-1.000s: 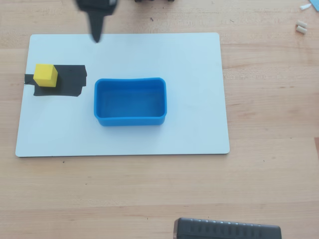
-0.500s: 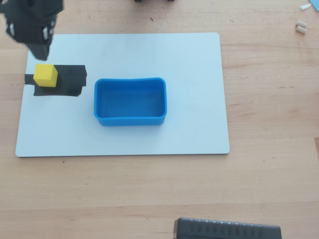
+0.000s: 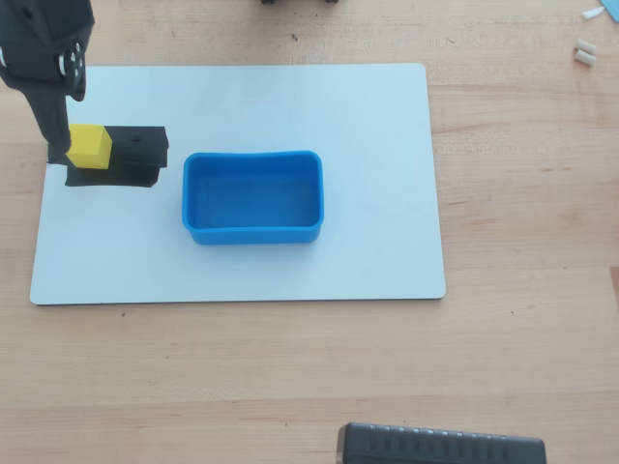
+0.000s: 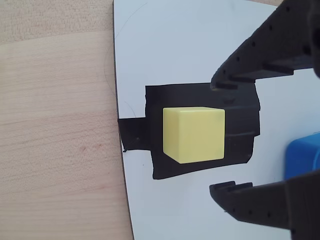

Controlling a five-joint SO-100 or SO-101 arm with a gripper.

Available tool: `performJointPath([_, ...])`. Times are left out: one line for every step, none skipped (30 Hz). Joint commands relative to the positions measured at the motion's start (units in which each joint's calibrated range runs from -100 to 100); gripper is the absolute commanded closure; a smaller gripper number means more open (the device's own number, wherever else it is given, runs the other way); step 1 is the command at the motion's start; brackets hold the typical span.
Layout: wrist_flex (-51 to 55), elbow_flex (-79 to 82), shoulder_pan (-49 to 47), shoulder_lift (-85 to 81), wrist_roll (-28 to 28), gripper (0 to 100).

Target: Pick up yellow cube and drop it in the blue rectangular bin

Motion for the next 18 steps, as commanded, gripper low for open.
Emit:
performJointPath([-0.1,-4.9,0.0,1.8,0.4,65])
performJointPath([-0.4,-4.9,0.0,2.6,0.4,65])
performJointPath([-0.8,-4.9,0.0,3.1,0.4,65])
performJointPath([-1.2,-4.9,0.1,3.8,0.4,65])
performJointPath([-1.5,-4.9,0.1,4.2,0.4,66])
performJointPath([-2.1,-4.6,0.1,4.8,0.4,66])
performJointPath([-3.2,-3.7,0.2,4.9,0.4,66])
performJointPath([-4.5,-2.6,0.2,4.9,0.4,66])
performJointPath([-5.4,-1.6,0.3,4.9,0.4,66])
performJointPath([-6.2,-0.8,0.3,4.9,0.4,66])
performJointPath([-6.7,-0.4,0.3,5.2,0.4,66])
performJointPath([-7.1,0.1,0.2,5.5,0.4,66])
performJointPath([-7.6,0.5,0.1,5.8,0.4,66])
performJointPath([-8.1,1.3,0.1,6.0,0.4,67])
performJointPath([-8.8,2.1,0.1,6.1,0.4,67])
performJointPath([-9.2,2.5,0.0,6.5,0.4,67])
performJointPath([-9.4,2.6,0.0,6.8,0.4,67])
performJointPath([-9.7,2.9,0.0,7.2,0.4,68])
